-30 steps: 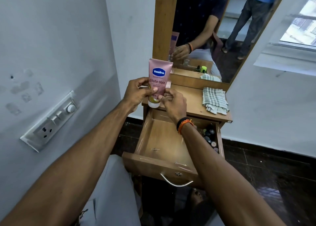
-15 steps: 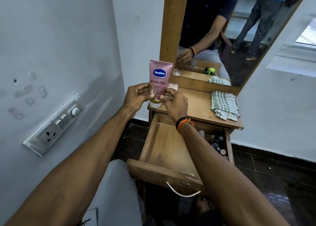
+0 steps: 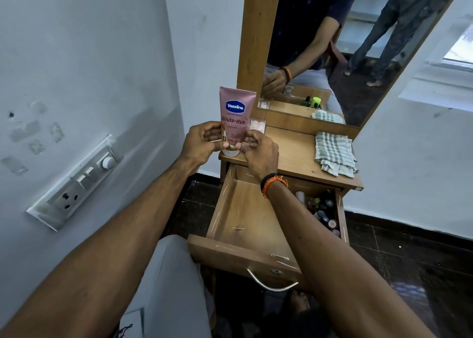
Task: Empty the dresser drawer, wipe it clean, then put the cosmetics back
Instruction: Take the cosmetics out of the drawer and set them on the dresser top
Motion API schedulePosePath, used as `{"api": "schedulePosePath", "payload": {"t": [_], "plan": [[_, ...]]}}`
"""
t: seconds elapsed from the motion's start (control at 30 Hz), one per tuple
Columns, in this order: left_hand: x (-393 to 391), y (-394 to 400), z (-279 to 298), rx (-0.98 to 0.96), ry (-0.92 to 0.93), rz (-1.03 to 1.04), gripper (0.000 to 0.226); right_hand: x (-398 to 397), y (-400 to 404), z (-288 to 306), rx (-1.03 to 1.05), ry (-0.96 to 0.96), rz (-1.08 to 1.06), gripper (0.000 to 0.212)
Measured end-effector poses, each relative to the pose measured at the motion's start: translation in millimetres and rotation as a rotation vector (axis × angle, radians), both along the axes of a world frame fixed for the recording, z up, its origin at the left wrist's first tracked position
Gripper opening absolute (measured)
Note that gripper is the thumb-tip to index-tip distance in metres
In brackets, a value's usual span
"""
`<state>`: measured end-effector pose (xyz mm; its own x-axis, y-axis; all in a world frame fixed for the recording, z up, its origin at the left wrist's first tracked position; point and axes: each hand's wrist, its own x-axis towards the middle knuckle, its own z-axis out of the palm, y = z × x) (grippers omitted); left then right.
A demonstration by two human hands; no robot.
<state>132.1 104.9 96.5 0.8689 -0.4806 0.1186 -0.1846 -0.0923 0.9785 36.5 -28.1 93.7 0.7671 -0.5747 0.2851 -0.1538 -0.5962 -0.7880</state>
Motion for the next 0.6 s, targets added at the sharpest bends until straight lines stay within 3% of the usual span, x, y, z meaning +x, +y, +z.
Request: {"api": "schedulePosePath", "payload": {"t": [0.3, 0.47, 0.6], "plan": [[-12.0, 1.8, -5.8, 0.092, 0.004, 0.125, 0.068, -14.4, -4.2, -2.2, 0.029, 0.009, -0.062, 0.036], [-49.6, 6.1, -24.0, 0.104, -0.212, 0.552, 0.025, -42.9, -9.0, -11.2, 0.053, -0.083, -0.207, 0.015], [-83.1, -7.1, -30.8, 0.134, -0.329, 0.513, 0.009, -70.3, -17.2, -19.2, 0.053, -0.080, -0.305, 0.012]]}}
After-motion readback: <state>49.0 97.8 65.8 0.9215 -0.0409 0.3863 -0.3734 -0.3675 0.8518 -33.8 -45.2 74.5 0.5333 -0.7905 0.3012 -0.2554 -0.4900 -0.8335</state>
